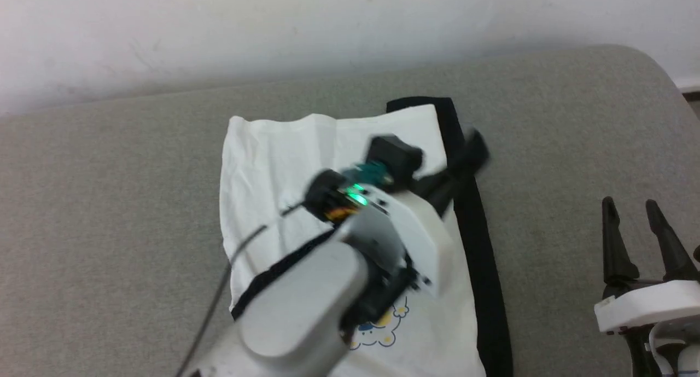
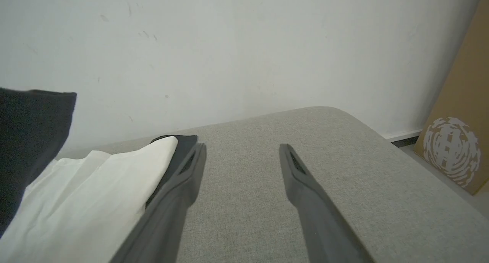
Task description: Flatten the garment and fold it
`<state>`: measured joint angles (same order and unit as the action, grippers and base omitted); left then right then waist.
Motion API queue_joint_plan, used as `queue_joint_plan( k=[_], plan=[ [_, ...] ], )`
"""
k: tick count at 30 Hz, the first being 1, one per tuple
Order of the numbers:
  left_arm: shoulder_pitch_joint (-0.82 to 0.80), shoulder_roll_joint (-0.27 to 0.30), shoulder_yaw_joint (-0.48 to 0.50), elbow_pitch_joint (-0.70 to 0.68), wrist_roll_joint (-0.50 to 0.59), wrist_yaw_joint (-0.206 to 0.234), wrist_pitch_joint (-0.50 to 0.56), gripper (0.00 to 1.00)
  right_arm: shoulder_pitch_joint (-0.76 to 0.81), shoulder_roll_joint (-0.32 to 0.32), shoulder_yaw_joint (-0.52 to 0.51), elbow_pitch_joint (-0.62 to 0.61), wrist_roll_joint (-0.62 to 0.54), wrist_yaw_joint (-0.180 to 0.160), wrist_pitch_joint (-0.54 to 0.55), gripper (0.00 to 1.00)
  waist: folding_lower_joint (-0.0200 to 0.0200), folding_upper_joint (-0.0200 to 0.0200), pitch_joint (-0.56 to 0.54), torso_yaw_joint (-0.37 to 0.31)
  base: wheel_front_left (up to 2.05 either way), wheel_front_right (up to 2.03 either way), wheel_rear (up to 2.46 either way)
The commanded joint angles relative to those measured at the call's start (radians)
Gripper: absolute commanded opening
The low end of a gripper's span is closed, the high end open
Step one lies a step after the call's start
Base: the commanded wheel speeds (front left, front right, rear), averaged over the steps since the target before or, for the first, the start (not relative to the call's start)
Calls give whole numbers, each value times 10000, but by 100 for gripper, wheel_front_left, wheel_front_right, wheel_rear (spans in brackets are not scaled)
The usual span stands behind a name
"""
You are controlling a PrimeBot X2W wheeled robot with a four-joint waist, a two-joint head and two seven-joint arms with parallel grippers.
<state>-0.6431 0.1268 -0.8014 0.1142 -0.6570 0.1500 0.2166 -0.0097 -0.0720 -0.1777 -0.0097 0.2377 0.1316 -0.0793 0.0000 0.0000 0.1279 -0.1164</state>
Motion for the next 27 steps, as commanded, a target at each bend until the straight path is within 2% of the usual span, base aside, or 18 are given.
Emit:
queue_joint_plan(
  k=[1, 5, 15, 16, 17, 20, 25, 27],
  plan=[
    [177, -120, -190, 88, 116, -76, -19, 0, -159, 42, -61, 65, 44, -9, -59, 100, 0, 0, 266, -232, 0, 0, 0],
    [331, -412, -872, 640, 193, -203, 69, 0, -290, 76, -90, 250, 37, -9, -134, 100, 0, 0, 498, -351, 0, 0, 0],
    [821, -541, -2202, 2977, 462, -715, 336, 1, -509, 80, 14, 457, 27, -9, -165, 100, 0, 0, 929, -241, 0, 0, 0],
    [842, -556, -2252, 3112, 455, -775, 273, 64, -523, 54, 23, 472, 24, -9, -149, 100, 0, 0, 920, -186, 0, 0, 0],
    [854, -581, -2270, 3205, 436, -804, 171, 100, -528, 12, 37, 485, 22, -9, -120, 100, 0, 0, 894, -114, 0, 0, 0],
    [819, -658, -2158, 3198, 285, -885, -343, 100, -543, -143, 23, 502, 3, -9, -23, 100, 0, 0, 719, 132, 0, 0, 0],
    [598, -711, -1492, 2624, 40, -706, -1574, 100, -615, -549, 83, 413, 6, -9, 344, 100, 0, 0, 268, 690, 0, 0, 0],
    [532, -559, -1008, 2280, -61, -568, -2104, 100, -684, -805, 246, 374, 16, -9, 627, 100, 0, 0, 95, 935, 0, 0, 0]
  ],
)
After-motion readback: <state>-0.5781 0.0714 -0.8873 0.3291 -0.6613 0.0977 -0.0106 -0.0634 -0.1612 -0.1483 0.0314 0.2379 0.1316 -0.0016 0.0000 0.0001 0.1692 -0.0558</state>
